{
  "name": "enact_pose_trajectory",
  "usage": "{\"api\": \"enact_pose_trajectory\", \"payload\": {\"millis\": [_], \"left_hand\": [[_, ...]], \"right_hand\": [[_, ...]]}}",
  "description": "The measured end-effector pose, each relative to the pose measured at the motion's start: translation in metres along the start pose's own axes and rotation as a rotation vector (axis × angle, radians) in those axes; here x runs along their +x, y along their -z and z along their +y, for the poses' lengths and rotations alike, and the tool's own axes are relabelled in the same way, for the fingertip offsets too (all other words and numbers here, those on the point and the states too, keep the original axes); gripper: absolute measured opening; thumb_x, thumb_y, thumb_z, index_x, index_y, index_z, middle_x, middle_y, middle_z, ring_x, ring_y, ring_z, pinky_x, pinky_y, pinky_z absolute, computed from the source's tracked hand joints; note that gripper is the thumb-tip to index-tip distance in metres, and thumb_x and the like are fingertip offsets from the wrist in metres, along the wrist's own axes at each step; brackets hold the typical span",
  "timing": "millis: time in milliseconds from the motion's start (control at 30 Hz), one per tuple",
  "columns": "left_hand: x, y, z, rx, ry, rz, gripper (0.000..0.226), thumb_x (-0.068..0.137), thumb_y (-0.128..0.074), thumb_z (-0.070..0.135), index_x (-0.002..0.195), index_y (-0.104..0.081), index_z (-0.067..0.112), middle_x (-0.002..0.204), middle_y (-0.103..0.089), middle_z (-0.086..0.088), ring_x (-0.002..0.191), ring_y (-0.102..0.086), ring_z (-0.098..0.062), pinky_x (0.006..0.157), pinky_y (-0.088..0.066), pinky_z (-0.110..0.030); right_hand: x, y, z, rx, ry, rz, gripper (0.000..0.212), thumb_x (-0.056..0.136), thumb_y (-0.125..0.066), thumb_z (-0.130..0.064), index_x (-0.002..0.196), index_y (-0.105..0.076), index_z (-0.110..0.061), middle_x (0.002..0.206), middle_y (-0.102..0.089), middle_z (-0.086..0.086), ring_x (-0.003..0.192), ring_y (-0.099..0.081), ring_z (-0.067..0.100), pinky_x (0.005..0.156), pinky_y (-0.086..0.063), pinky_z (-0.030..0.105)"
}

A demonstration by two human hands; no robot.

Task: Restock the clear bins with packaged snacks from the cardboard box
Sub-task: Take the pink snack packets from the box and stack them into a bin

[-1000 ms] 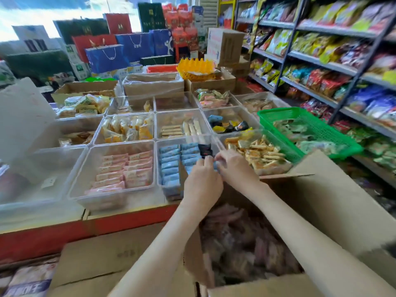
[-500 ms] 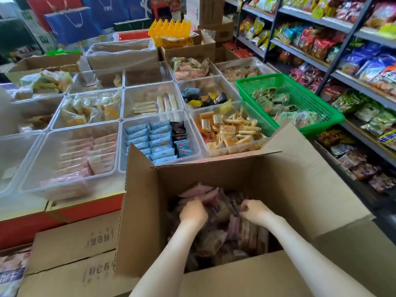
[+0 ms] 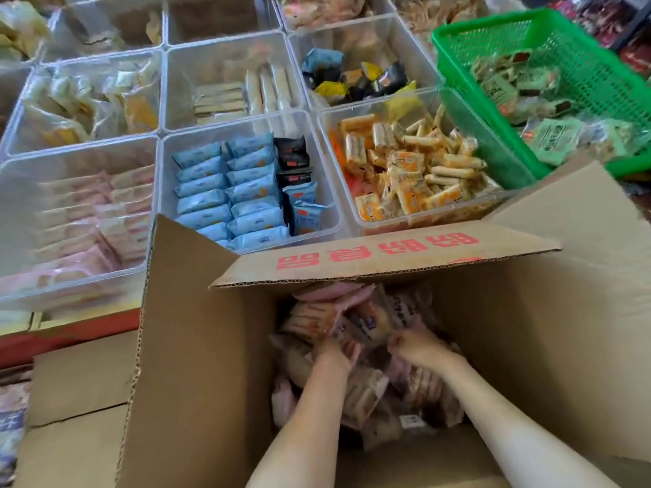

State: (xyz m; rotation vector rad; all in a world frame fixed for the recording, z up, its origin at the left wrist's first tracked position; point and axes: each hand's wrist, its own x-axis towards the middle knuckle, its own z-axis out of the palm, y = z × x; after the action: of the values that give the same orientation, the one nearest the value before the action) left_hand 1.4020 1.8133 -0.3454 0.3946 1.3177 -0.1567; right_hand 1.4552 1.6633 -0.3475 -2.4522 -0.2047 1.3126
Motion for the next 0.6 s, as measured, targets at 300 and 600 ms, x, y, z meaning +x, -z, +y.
{"api": "enact_pose_trajectory", "payload": {"millis": [300, 600], "left_hand": [[-0.006, -0.013, -0.008, -0.031, -0.097, 0.084, 0.035, 0.1, -0.03, 0.015, 0.07, -0.047, 0.018, 0.058, -0.046, 0.003, 0.029, -0.043, -0.002, 0.032, -0.03, -0.007], [-0.134, -0.003, -0.045, 0.016, -0.004, -0.321, 0.019, 0.095, -0.049, 0.01, 0.08, -0.059, 0.005, 0.06, -0.053, -0.002, 0.052, -0.049, -0.01, 0.038, -0.042, -0.015]], "right_hand": [[-0.011, -0.004, -0.022, 0.48, -0.07, -0.018, 0.03, 0.096, -0.051, -0.026, 0.124, -0.054, -0.015, 0.109, -0.062, 0.002, 0.092, -0.062, 0.017, 0.071, -0.052, 0.025], [-0.091, 0.016, -0.044, 1.33, -0.072, 0.17, 0.062, 0.074, -0.072, -0.054, 0.12, -0.054, -0.017, 0.102, -0.065, 0.009, 0.08, -0.066, 0.021, 0.063, -0.056, 0.033]]}}
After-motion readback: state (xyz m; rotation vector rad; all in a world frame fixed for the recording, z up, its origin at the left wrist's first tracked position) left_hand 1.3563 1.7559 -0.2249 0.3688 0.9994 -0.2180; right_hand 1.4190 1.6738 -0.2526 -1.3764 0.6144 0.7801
